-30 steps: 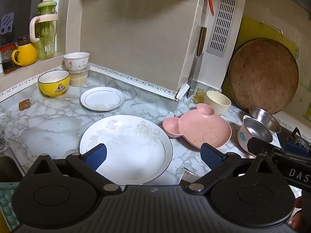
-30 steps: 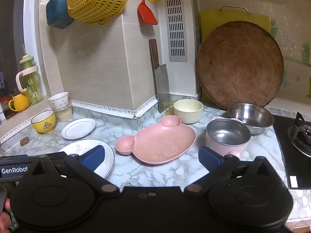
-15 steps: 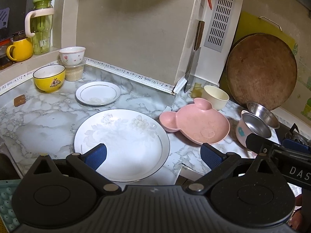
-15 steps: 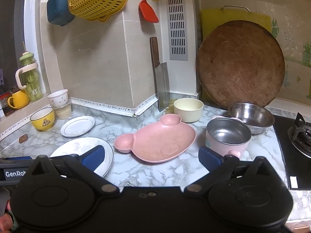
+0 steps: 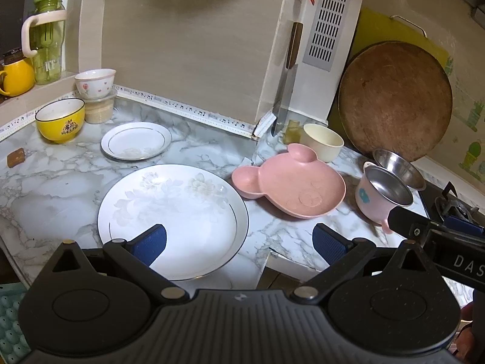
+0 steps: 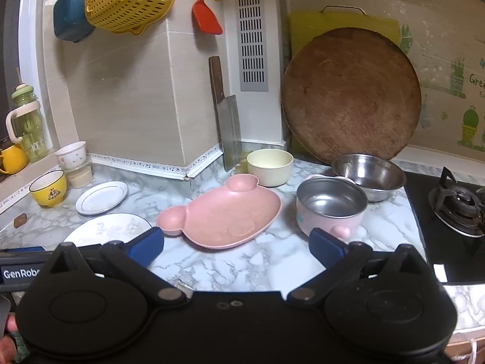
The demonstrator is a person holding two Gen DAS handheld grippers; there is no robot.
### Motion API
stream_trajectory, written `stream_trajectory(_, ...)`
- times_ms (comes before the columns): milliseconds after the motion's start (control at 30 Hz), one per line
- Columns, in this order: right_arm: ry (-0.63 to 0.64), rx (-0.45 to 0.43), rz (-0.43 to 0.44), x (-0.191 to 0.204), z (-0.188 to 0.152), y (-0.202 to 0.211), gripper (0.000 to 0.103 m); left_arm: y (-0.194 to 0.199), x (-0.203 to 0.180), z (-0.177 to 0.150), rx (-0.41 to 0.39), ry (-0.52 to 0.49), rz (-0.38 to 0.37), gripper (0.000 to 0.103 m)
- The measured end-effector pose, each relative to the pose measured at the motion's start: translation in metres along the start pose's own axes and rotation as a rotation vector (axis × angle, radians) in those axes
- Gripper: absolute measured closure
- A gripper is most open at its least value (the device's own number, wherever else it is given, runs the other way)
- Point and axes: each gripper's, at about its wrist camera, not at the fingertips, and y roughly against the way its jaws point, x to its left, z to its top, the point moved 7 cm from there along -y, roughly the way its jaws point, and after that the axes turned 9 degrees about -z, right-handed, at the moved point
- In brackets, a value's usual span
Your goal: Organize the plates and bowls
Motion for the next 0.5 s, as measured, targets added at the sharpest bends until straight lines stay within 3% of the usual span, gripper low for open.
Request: stream_trajectory(500,0.017,0.013,-0.013,0.0005,0.0007,-0.0007,0.002,-0.0033,0.001,0.0005,0.003,0.014,-0.028,0.0)
